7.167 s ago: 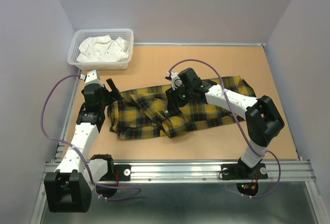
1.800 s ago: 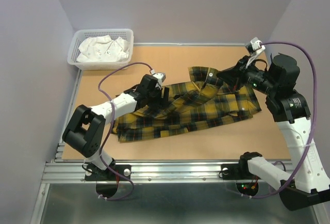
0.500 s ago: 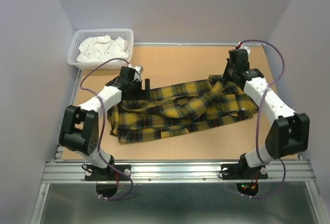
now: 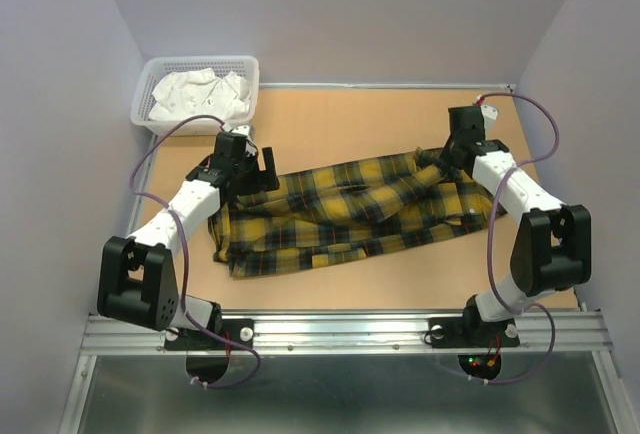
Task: Fold and stack the long sleeve shirts
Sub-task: Fold the shirt
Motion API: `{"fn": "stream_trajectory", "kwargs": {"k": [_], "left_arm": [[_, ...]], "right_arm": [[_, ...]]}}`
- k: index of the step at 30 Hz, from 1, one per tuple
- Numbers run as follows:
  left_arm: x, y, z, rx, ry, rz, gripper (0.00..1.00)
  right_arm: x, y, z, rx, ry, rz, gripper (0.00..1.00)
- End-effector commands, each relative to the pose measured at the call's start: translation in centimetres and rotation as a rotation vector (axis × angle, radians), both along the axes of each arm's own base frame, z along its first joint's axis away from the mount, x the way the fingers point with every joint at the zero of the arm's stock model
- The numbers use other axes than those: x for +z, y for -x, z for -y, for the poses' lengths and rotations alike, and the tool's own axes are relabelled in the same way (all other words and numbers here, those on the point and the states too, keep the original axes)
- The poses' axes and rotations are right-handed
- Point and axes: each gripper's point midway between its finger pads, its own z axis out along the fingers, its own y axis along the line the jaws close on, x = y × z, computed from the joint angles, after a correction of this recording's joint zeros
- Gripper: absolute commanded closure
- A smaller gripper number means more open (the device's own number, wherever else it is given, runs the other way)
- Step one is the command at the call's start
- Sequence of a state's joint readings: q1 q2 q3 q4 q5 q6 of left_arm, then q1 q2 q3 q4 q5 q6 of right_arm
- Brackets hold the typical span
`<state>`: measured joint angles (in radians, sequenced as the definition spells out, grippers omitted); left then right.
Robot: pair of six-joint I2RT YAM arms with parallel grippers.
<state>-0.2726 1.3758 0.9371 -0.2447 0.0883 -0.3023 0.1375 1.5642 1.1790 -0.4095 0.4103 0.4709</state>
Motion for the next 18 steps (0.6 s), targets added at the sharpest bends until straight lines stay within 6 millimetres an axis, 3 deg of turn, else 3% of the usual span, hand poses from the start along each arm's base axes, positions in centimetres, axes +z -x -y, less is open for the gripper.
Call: {"fn": "stream_trajectory", "kwargs": {"k": [1,6,10,14,18], "left_arm": [[-2.5,0.2,-0.8,0.064,-0.005,-0.063,0.05],[-5.4,0.8,-1.5,0.106,-0.020,-0.148,0.05],[-7.1,1.3,-2.0,0.132,-0.041,-0.194,0.05],[-7.6,1.2,-2.1,0.137,-0.044,-0.210,0.06],[-7.3,0.7,-2.3,0.154,-0.051,-0.200,0.06]], "right_arm": [[0.6,-0.3,0.9,-0.094,-0.101,0.148,0.99],[0.8,0.2,0.9,-0.115,-0.209,0.277,0.99],[4.4,0.7,0.9,-0.093,-0.237,0.465,0.99],[4.5,1.3,2.3,-0.149,-0.219,0.515,0.99],[2.5,1.2,3.3,-0.184,-0.226,0.488,0.99]]}}
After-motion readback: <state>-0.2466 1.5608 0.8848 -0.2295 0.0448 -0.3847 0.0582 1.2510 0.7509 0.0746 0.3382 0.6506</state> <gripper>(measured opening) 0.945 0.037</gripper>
